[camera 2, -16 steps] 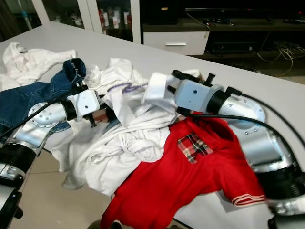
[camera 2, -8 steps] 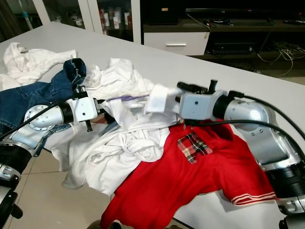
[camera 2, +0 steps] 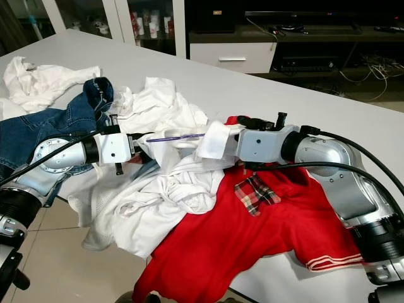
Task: Hang hanger
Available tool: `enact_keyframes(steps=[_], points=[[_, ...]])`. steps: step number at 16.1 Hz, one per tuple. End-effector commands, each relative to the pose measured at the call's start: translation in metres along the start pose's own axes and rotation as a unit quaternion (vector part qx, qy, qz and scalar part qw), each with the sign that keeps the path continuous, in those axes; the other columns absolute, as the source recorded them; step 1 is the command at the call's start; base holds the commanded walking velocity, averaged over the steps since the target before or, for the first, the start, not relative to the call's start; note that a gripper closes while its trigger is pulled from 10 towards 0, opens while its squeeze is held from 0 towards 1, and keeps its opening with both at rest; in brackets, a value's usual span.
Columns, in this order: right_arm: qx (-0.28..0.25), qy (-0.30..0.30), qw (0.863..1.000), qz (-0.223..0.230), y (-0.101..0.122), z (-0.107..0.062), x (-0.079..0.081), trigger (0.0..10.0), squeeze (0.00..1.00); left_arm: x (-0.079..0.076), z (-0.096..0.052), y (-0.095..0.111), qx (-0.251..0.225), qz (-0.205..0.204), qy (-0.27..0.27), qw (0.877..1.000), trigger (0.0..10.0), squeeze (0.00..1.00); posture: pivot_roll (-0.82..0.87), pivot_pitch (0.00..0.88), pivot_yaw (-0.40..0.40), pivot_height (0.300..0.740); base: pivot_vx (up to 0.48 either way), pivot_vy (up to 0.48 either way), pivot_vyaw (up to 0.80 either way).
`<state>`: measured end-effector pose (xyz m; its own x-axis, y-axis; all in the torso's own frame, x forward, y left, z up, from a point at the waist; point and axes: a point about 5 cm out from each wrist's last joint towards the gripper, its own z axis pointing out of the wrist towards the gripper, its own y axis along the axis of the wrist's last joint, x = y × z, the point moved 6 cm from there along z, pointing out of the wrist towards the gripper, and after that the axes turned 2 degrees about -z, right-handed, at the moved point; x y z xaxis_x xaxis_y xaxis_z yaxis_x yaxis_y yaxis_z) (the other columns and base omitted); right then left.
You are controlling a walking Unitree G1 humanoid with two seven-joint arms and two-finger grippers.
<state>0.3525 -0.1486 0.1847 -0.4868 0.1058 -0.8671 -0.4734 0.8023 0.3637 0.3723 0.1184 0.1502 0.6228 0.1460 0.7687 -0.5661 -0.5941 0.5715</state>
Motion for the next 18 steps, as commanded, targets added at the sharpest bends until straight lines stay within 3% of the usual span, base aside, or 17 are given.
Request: enact_keyframes(steps=[1,3,8,11,13,14,16,17,18], points=[[0.011,0.017,1.000,0.006,-0.003,0.008,0.010,9.0,0.00,0.011,0.001,0.010,-0.011,0.043,0.000,0.999,0.0,0.00,0.05,0.000,0.023,0.740,0.000,0.000,0.00],[0.011,0.022,1.000,0.012,-0.003,0.012,0.016,0.0,0.00,0.013,0.003,0.015,-0.019,0.057,0.003,0.998,0.0,0.00,0.05,0.000,0.023,0.740,0.000,0.000,0.00],[0.014,0.022,1.000,0.016,-0.006,0.012,0.016,0.0,0.00,0.016,0.004,0.015,-0.020,0.069,0.015,0.997,0.0,0.00,0.05,0.000,0.020,0.740,0.000,0.000,0.00],[0.015,0.017,1.000,0.017,-0.006,0.011,0.014,0.0,0.00,0.021,0.005,0.013,-0.016,0.066,0.035,0.997,3.7,0.00,0.04,0.000,0.017,0.740,0.000,0.000,0.00],[0.014,0.015,1.000,0.017,-0.006,0.011,0.013,0.0,0.00,0.023,0.005,0.013,-0.014,0.072,0.043,0.996,8.6,0.00,0.04,0.000,0.016,0.740,0.000,0.000,0.00],[0.015,0.012,1.000,0.015,-0.007,0.011,0.012,0.0,0.00,0.024,0.005,0.013,-0.014,0.078,0.045,0.996,10.0,0.00,0.04,0.000,0.016,0.740,0.000,0.000,0.00],[0.015,0.011,1.000,0.015,-0.007,0.011,0.012,0.0,0.00,0.024,0.005,0.015,-0.015,0.092,0.045,0.995,10.0,0.00,0.04,0.000,0.015,0.740,0.000,0.000,0.00],[0.014,0.010,1.000,0.015,-0.007,0.011,0.012,0.0,0.00,0.023,0.005,0.015,-0.016,0.097,0.040,0.994,10.0,0.35,0.04,0.000,0.015,0.740,0.000,0.000,0.00],[0.014,0.009,1.000,0.015,-0.006,0.012,0.012,0.0,0.00,0.024,0.004,0.016,-0.022,0.094,0.041,0.994,10.0,1.00,0.04,0.000,0.015,0.740,0.000,0.000,0.00]])
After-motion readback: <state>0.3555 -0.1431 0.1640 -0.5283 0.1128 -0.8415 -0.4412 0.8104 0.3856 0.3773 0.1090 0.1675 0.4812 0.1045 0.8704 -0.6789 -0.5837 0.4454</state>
